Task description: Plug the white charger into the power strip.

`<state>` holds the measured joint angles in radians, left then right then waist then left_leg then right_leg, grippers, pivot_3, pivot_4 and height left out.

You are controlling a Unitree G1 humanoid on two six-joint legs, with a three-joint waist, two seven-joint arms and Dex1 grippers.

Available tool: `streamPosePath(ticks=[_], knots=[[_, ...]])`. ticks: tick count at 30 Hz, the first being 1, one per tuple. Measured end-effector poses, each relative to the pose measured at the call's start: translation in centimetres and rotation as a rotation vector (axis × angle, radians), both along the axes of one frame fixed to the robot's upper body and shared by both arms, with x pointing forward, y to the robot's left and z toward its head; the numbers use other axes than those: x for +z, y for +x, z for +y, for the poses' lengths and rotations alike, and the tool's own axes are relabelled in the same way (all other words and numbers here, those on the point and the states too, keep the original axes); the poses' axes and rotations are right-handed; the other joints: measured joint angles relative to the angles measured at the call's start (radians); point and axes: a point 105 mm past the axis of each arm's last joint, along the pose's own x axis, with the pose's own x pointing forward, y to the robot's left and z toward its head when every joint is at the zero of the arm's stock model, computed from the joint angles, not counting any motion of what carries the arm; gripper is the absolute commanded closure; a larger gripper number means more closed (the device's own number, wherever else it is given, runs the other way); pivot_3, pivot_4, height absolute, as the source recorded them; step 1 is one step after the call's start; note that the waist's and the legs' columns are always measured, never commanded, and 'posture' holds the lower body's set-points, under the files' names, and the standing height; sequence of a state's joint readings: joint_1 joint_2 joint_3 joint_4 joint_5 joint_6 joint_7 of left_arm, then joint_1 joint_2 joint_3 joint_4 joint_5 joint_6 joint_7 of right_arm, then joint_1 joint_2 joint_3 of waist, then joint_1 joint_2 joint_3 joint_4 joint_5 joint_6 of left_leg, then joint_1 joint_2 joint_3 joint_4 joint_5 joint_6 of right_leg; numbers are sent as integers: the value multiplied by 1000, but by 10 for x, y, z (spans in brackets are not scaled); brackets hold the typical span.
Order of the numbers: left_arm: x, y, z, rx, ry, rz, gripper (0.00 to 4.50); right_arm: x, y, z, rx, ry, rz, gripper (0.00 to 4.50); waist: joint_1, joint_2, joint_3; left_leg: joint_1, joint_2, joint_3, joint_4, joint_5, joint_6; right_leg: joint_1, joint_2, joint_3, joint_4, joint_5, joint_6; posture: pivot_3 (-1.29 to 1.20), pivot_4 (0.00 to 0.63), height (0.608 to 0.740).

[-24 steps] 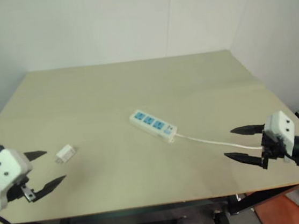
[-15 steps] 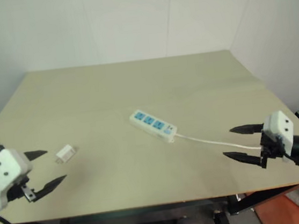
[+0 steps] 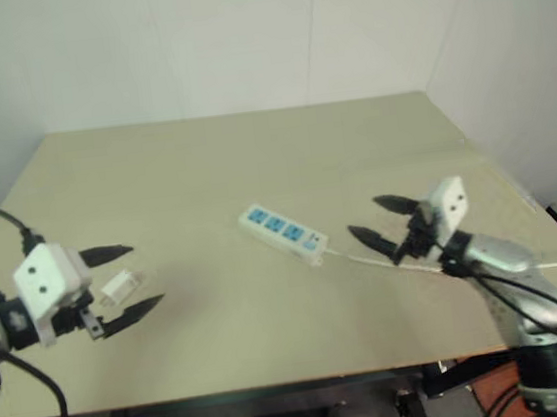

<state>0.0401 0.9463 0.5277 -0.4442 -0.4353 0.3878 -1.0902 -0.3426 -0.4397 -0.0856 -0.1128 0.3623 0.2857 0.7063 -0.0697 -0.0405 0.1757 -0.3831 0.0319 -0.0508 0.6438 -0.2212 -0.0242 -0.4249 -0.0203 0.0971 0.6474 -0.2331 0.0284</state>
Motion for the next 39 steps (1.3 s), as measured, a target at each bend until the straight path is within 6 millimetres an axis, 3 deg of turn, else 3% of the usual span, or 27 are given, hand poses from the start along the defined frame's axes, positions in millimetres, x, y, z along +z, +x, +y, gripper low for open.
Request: streamPosePath(ticks=[4,9,16,21,25,35,39], knots=[[-6,7,-11,-48,-21,18,0,-14,19,34,25,49,30,22,-1,0,0,1,0,0,0,0,0,0,0,0,0,1,0,0,150,740],[-9,12,-11,-57,-34,33,0,-26,38,51,43,49,38,22,0,1,0,0,0,-1,0,0,0,0,0,-1,0,3,-4,0,150,740],[-9,13,-15,-94,-46,32,0,-65,47,56,64,-40,103,22,-2,1,1,1,0,-1,0,0,0,0,0,-1,0,4,-5,0,150,740],[-10,12,-15,-99,-46,34,0,-66,54,55,60,-62,89,22,-4,1,1,1,0,-1,0,0,0,1,0,-1,0,3,-4,0,150,740],[-13,11,-13,-94,-48,47,0,-78,53,58,77,-78,126,22,-4,1,1,1,0,-1,0,0,0,0,0,-1,0,3,-5,0,150,740],[-15,12,-11,-89,-54,55,0,-80,55,63,111,-100,129,22,-9,1,0,4,0,-1,0,0,0,2,1,0,1,2,-3,0,150,740],[-14,12,-11,-95,-50,47,0,-81,54,67,143,-125,133,894,-15,1,0,4,0,-1,0,0,0,2,1,0,1,2,-3,0,150,740]])
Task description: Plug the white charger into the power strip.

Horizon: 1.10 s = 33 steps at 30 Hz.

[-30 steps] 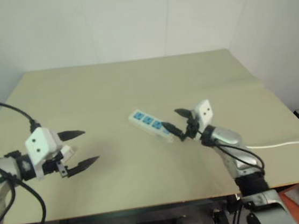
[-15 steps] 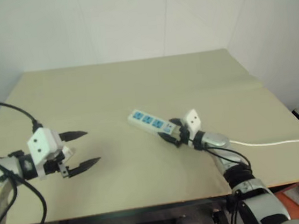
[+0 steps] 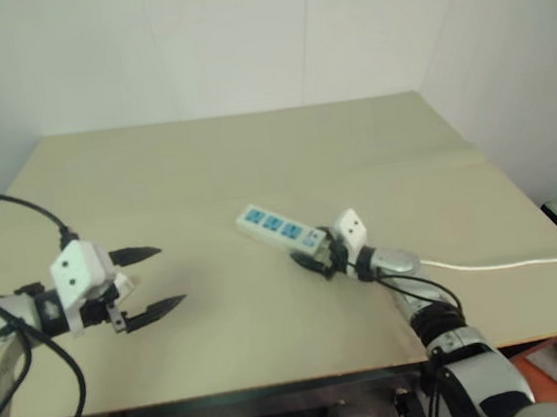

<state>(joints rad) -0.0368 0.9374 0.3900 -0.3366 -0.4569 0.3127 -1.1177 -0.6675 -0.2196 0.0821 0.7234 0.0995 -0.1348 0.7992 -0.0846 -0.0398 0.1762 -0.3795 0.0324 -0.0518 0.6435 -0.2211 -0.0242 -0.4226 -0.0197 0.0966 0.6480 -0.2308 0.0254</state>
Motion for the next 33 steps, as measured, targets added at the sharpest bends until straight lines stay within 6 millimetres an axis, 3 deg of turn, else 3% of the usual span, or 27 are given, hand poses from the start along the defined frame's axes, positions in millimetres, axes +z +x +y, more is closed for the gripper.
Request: streamPosePath(ticks=[1,7,11,16,20,23,31,33], knots=[[0,0,0,-2,1,-3,0,0,0,1,7,-3,1,1089,-2,0,0,0,0,0,0,0,0,0,0,0,0,0,0,0,150,740],[-1,-1,1,-1,4,2,0,0,-1,5,27,-2,1,1085,-12,0,0,0,0,0,0,0,0,0,0,0,0,0,0,0,150,740],[-3,-1,6,4,12,23,0,0,-15,11,120,10,1,1085,-12,0,0,-1,0,-1,-1,0,0,-1,0,-1,0,0,0,0,150,740],[5,2,33,68,90,56,0,-6,-60,31,405,4,34,1085,-17,1,1,-1,1,0,-1,0,0,-1,0,-1,0,-2,3,0,150,740],[6,7,61,188,212,95,0,-10,-76,38,533,-55,51,1085,-15,1,1,0,1,0,-1,0,0,-1,1,-1,1,-2,3,0,150,740],[7,12,81,296,255,143,0,-11,-82,42,582,-77,47,1085,-15,1,1,0,2,0,-1,0,0,-2,2,-1,1,-2,2,0,150,740],[36,40,97,533,193,300,0,-12,-84,55,593,-70,21,1085,-22,-1,1,1,4,-1,-1,0,0,-2,6,0,1,-2,2,0,150,740],[36,48,103,607,199,352,0,-12,-84,57,588,-65,19,1085,-25,-1,1,1,5,-1,-1,0,0,-2,7,0,2,-2,2,0,150,740]])
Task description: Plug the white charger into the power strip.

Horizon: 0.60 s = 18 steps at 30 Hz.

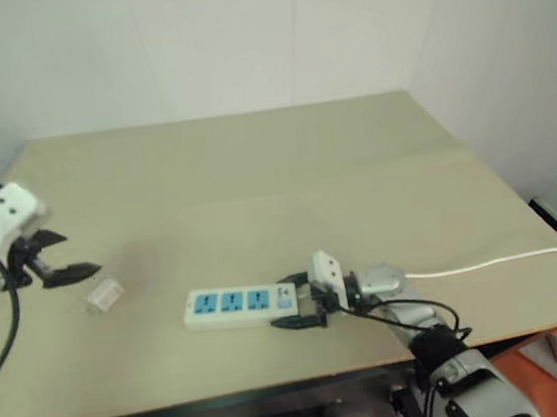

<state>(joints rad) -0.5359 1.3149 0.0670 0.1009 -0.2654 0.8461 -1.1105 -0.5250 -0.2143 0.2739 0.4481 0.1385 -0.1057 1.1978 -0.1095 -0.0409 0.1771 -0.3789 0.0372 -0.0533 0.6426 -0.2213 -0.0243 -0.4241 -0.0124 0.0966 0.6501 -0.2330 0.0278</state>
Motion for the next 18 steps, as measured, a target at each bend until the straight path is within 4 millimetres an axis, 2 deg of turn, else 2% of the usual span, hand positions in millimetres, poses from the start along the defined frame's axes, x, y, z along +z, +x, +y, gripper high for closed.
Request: streamPosePath(ticks=[3,8,14,18], knots=[[-8,14,4,111,-33,73,0,-1,0,1,-10,9,1,1085,-1,-1,0,0,1,-1,0,0,0,0,1,0,1,0,0,0,150,740],[-37,34,-7,234,-66,263,0,0,-1,3,-22,22,-7,1085,-3,-2,-1,0,1,-1,0,0,0,-1,2,1,3,0,0,0,150,740],[-46,33,-9,217,-2,392,0,1,-2,5,-36,36,-11,1085,-11,-3,0,0,1,-1,0,-1,-1,-3,2,1,8,-2,-3,0,150,740],[-64,31,-9,231,26,483,0,0,-3,4,-45,39,-8,1085,-8,-3,0,0,1,-2,1,-1,-1,-3,2,1,8,-2,-3,0,150,740]])
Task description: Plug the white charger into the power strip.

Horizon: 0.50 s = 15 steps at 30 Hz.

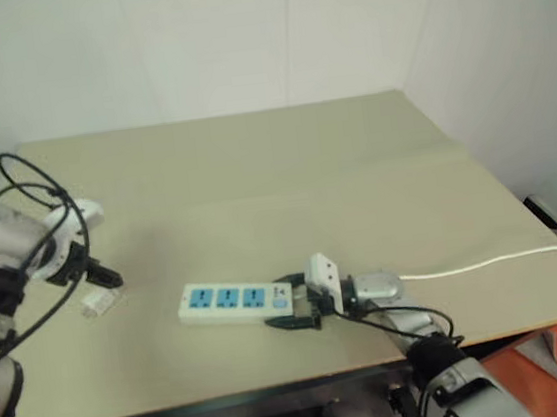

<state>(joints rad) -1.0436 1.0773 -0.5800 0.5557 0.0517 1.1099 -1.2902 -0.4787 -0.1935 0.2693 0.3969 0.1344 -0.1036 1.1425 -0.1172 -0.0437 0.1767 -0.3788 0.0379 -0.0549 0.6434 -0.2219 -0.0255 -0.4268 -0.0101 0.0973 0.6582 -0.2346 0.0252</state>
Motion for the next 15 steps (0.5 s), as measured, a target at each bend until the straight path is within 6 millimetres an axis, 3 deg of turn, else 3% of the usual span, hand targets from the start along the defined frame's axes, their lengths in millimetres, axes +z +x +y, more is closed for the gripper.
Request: streamPosePath(ticks=[9,15], knots=[[-34,4,1,-50,55,119,0,0,0,0,-18,5,3,1085,2,0,0,0,0,0,0,0,0,0,0,0,0,0,0,0,150,740],[-35,17,1,-81,94,110,0,0,0,-1,-44,11,9,1085,6,-1,0,1,0,0,0,0,0,1,0,1,0,0,0,0,150,740]])
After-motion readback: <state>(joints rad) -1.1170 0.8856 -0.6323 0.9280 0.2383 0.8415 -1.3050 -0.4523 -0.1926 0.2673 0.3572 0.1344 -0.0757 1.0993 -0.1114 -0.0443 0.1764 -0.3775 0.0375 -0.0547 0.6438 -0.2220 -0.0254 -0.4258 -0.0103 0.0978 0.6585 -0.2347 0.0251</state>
